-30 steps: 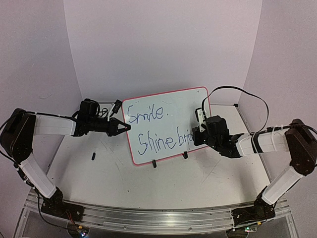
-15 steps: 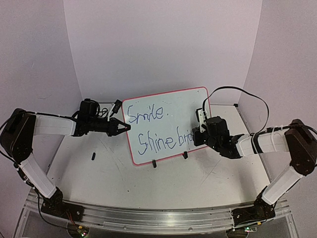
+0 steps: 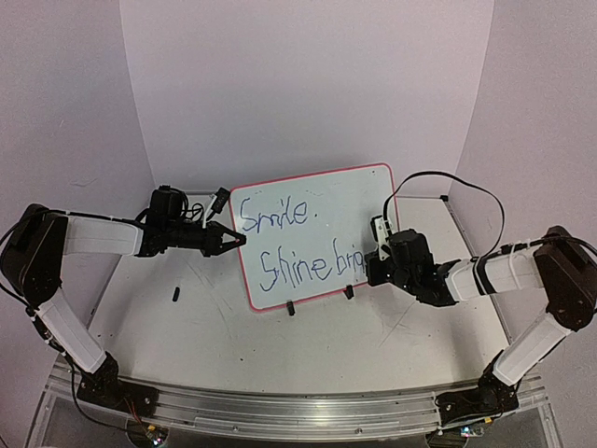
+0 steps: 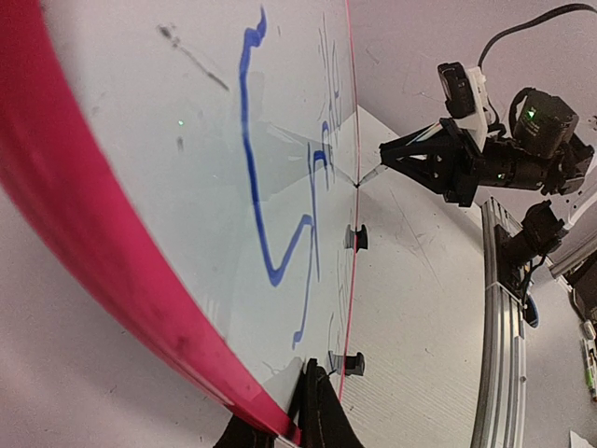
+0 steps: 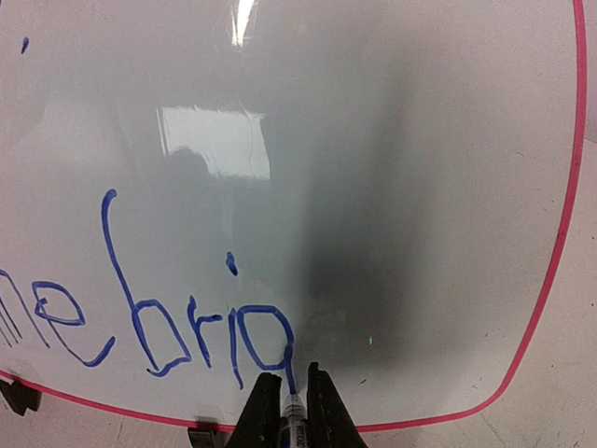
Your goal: Write a sentence on the whiteboard
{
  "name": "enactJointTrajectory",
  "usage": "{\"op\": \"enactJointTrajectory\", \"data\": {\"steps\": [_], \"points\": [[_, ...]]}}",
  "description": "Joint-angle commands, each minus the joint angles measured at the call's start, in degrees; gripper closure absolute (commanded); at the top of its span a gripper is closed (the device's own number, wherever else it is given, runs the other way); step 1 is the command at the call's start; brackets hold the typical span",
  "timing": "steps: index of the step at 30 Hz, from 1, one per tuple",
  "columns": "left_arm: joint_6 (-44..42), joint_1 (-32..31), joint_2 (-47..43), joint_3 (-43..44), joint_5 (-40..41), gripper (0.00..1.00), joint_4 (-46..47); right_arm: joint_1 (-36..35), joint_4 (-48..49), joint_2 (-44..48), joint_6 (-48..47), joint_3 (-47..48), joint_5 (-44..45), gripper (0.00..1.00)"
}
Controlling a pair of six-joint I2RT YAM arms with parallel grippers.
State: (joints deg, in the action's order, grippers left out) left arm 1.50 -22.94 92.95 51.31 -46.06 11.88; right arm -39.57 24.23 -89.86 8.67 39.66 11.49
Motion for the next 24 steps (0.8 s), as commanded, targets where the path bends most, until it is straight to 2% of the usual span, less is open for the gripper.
{"op": "enactJointTrajectory", "data": {"steps": [1,14,21,24], "points": [[-8.02,-0.63,3.08,-1.54,13.92,1.00,-7.90,-1.05,0.06,0.12,1.35,0.01,-0.61,1.00],[-8.08,-0.62,2.90,-1.61,13.97,1.00,-7.85,-3.55,0.82,-1.71,1.50,3.03,-0.78,1.00],[-8.00,-0.62,2.95,-1.68,14.21,1.00,-7.85,-3.50,-1.25,9.28,1.34,1.54,0.52,1.00],[-8.00,-0.62,3.41,-1.32,13.85,1.00,-7.89,-0.90,-1.56,10.53,0.94,0.92,0.09,1.00]]}}
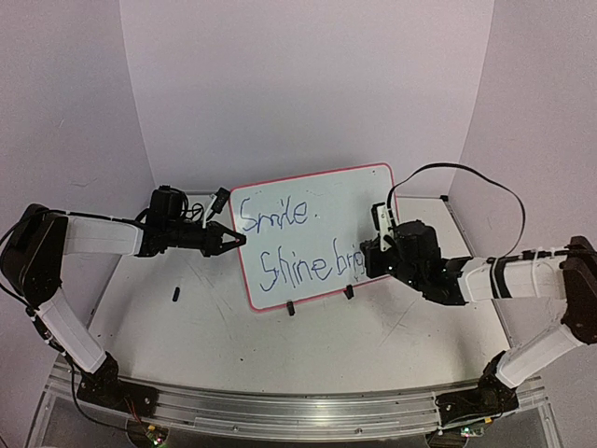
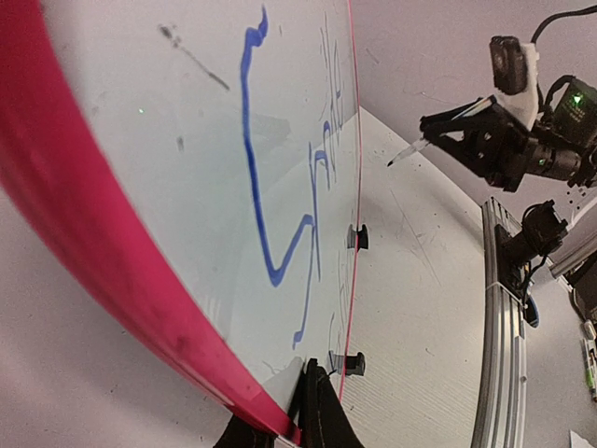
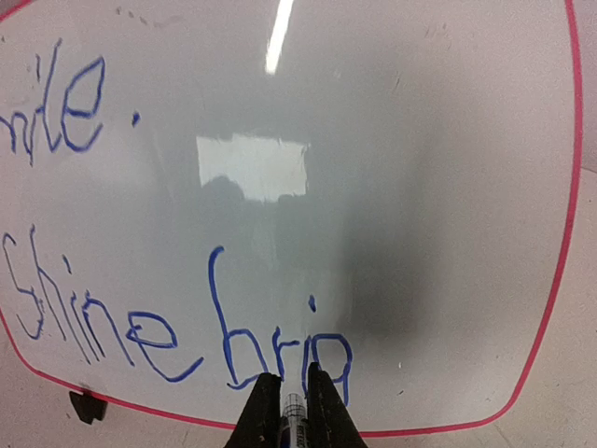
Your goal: Write a sentence on the whiteboard
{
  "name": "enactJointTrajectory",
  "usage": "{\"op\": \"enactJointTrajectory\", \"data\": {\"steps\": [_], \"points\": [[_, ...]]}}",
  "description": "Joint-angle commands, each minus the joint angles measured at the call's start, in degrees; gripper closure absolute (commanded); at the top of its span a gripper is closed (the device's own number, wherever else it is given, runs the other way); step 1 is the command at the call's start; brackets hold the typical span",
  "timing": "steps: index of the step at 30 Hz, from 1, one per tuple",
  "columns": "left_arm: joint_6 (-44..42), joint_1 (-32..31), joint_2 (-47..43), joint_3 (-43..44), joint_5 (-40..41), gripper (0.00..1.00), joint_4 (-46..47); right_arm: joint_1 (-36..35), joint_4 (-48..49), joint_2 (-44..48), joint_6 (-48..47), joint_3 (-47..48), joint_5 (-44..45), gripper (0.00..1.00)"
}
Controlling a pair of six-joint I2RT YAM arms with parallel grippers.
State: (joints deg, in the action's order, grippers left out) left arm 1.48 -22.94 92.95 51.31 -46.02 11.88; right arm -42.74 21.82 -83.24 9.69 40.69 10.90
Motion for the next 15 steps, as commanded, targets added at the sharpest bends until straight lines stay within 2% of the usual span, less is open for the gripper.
{"op": "enactJointTrajectory", "data": {"steps": [1,15], "points": [[-7.96,-0.62,3.40,-1.28,13.66,1.00,-7.85,3.26,0.85,3.65,-0.31,-0.03,0.12,1.00],[-8.31,-0.62,3.07,-1.51,14.28,1.00,-7.92,6.14,2.65,-2.78,-4.86,6.29,-0.78,1.00]]}}
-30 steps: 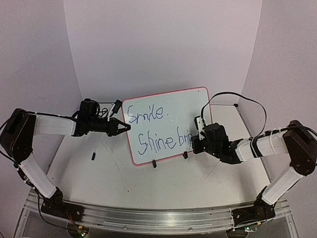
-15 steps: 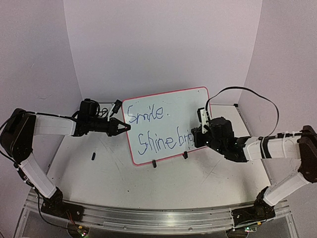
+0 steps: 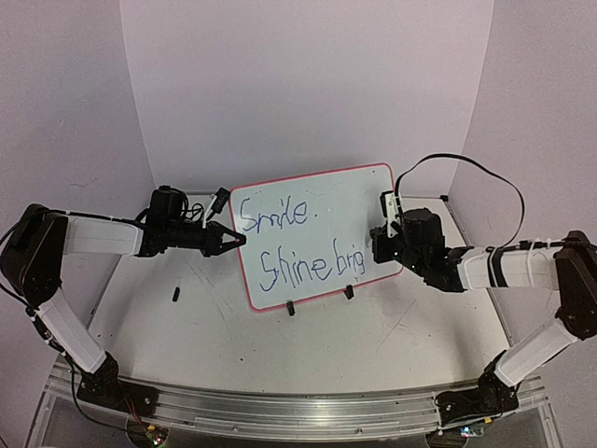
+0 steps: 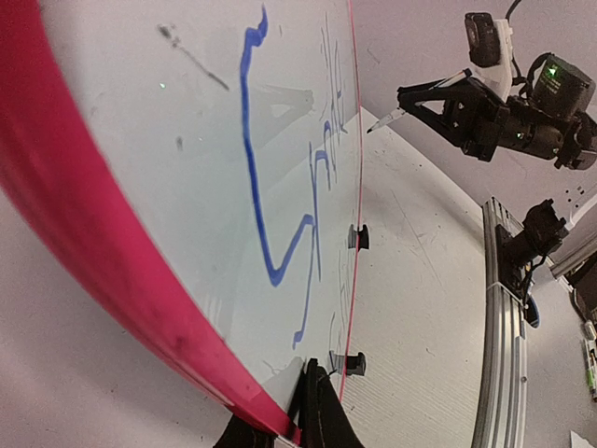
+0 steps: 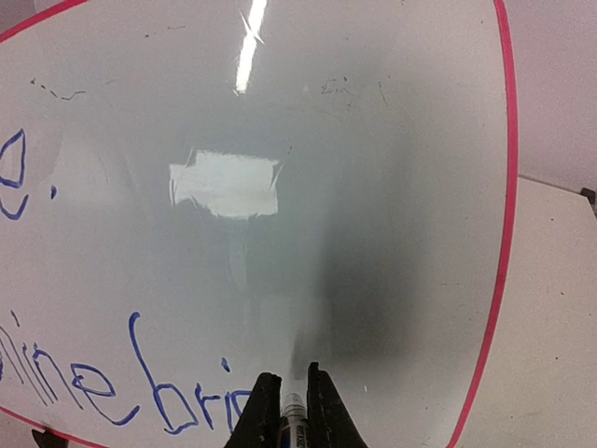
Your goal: Write a sentence on the whiteboard
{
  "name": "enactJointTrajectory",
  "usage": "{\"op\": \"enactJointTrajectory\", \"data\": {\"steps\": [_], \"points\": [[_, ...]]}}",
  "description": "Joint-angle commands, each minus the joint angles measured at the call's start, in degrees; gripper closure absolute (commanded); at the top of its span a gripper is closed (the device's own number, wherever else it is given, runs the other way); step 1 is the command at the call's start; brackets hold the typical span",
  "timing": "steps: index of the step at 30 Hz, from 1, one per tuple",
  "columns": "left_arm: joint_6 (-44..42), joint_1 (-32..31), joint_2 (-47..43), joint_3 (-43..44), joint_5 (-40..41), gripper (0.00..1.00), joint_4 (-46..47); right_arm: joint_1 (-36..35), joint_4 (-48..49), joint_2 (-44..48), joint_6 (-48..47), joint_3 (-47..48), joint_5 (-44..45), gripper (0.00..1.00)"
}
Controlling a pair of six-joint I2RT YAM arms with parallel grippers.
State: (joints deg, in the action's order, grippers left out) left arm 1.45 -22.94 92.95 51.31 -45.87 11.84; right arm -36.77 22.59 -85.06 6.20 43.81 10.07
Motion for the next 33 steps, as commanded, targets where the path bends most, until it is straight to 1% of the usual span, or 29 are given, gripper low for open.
{"op": "enactJointTrajectory", "data": {"steps": [1,7,16,26,33], "points": [[-8.26,-0.68,3.04,-1.48,14.05,1.00,-7.90,0.18,1.92,-1.22,-1.49,3.42,0.18,1.00],[-8.28,-0.61,2.88,-1.64,14.03,1.00,-7.93,0.74,2.15,-4.23,-1.80,6.69,-0.43,1.00],[-8.24,-0.73,2.77,-1.61,14.05,1.00,-8.02,0.91,2.18,-5.81,-1.97,7.54,0.26,1.00],[-8.29,-0.74,3.16,-1.35,14.04,1.00,-7.97,0.66,1.36,-2.67,0.50,2.25,-1.44,1.00],[-8.16,-0.75,3.18,-1.30,14.10,1.00,-8.05,-0.48,1.00,-1.07,1.68,-1.54,-1.04,1.00]]}}
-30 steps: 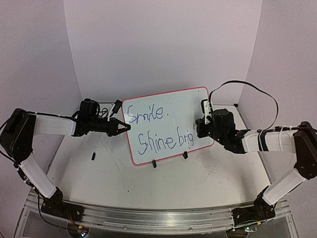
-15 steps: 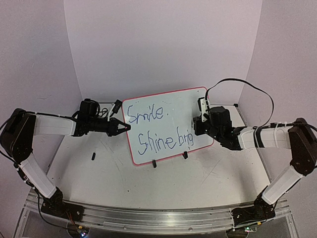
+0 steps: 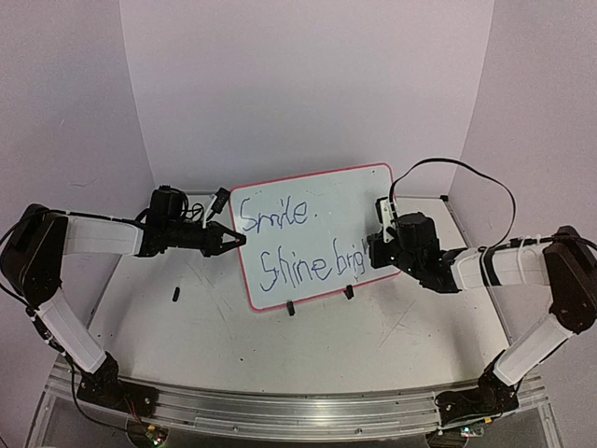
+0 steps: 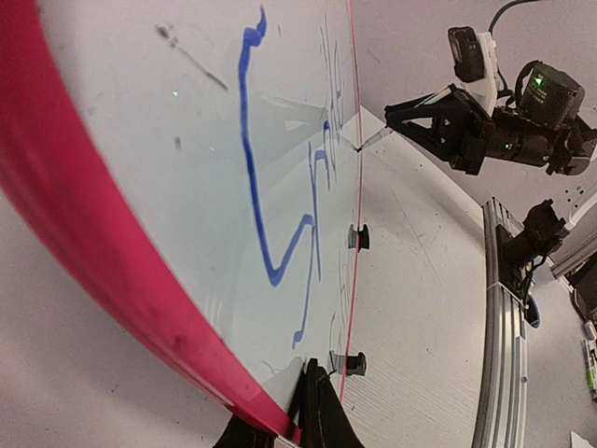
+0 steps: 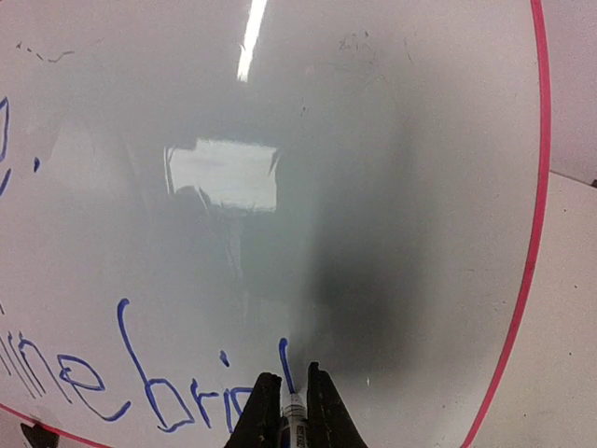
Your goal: Write a sentence on the whiteboard
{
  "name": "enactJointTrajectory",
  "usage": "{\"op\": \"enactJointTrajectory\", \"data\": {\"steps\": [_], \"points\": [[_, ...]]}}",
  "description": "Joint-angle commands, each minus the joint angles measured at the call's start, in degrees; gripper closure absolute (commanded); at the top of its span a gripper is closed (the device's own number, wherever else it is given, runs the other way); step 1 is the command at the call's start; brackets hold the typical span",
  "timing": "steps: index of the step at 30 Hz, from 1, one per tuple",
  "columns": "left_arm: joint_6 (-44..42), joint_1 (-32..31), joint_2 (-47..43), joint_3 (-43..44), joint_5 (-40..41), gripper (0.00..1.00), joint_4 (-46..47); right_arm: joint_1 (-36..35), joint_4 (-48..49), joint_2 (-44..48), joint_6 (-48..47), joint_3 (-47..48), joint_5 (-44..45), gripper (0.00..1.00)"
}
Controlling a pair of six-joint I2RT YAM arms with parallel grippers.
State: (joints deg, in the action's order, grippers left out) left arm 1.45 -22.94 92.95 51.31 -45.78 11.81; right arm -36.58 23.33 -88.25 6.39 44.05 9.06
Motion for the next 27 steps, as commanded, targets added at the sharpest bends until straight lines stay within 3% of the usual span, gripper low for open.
{"op": "enactJointTrajectory", "data": {"steps": [1,13,27], "points": [[-8.18,-0.75,3.13,-1.42,14.01,1.00,-8.00,-0.75,0.30,2.26,1.63,-2.26,0.12,1.00],[-8.05,-0.75,3.11,-1.54,13.96,1.00,-8.04,-1.04,1.34,1.80,2.57,-3.82,0.23,1.00],[-8.15,-0.72,2.94,-1.55,14.02,1.00,-8.07,-0.89,1.45,0.84,-0.30,1.57,4.36,1.00]]}}
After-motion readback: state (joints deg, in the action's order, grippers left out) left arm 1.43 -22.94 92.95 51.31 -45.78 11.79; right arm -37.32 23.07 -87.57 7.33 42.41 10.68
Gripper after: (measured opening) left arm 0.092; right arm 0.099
